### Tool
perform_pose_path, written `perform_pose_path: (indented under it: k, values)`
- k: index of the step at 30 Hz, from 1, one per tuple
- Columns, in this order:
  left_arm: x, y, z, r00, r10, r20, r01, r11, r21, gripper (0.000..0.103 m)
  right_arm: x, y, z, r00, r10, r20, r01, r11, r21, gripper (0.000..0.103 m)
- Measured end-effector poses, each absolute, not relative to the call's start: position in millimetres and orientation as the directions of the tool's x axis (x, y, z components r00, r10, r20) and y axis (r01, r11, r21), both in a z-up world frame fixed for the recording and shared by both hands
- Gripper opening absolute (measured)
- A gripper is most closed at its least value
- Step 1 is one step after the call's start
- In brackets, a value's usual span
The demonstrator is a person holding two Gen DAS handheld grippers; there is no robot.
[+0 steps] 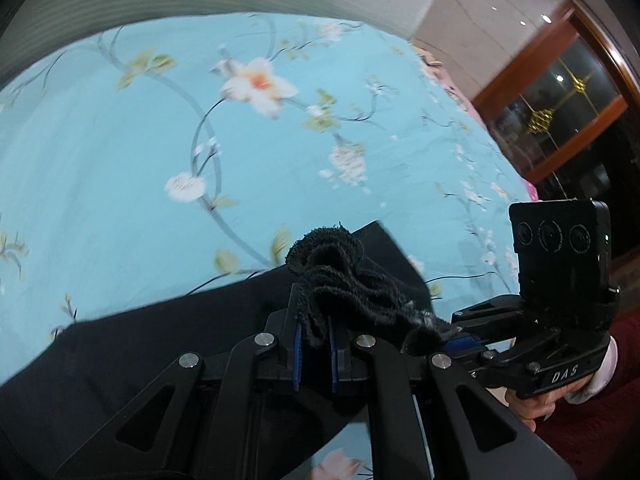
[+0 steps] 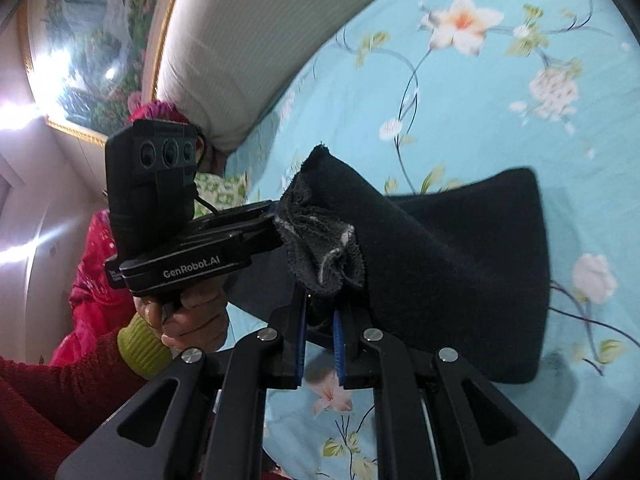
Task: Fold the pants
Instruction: 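Lift the cuff end and fold it over toward the waistband, then release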
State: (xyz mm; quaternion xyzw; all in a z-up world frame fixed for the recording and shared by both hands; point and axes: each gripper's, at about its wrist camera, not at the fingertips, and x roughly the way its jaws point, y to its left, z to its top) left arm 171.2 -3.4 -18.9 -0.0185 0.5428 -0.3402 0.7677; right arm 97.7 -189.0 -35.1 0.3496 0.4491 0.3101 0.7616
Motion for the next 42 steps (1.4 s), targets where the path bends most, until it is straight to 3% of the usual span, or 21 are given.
perform_pose_path:
  k: [14,18,20,35,42]
  values:
    - [156,31,-60,0.187,-0.471,-0.862,0.349,0.852,-0.39,0.006,105,-146,-53,0.292,0.724,-0.625,-0.191,0.685,0.703,0.02]
    - [153,42,-61,0.205,-0.463,-0.862,0.289,0.871,-0.398,0.01,104,-141,-54,0.265,0.736,-0.623,-0.199,0.674,0.712,0.04]
    - [151,52,-59,0.223,-0.466,-0.856,0.242,0.877,-0.415,0.011,103,-138,-51,0.257,0.734,-0.629,-0.214,0.678,0.704,0.044]
    - [97,132,-48,0.379,-0.416,-0.827,-0.09,0.872,-0.481,0.044,120,-114,-19,0.236,0.754,-0.613,-0.283,0.657,0.699,0.047]
    - [68,180,-46,0.446,-0.368,-0.815,-0.248,0.825,-0.508,0.044,131,-78,-6,0.194,0.762,-0.618,-0.351,0.642,0.681,0.049]
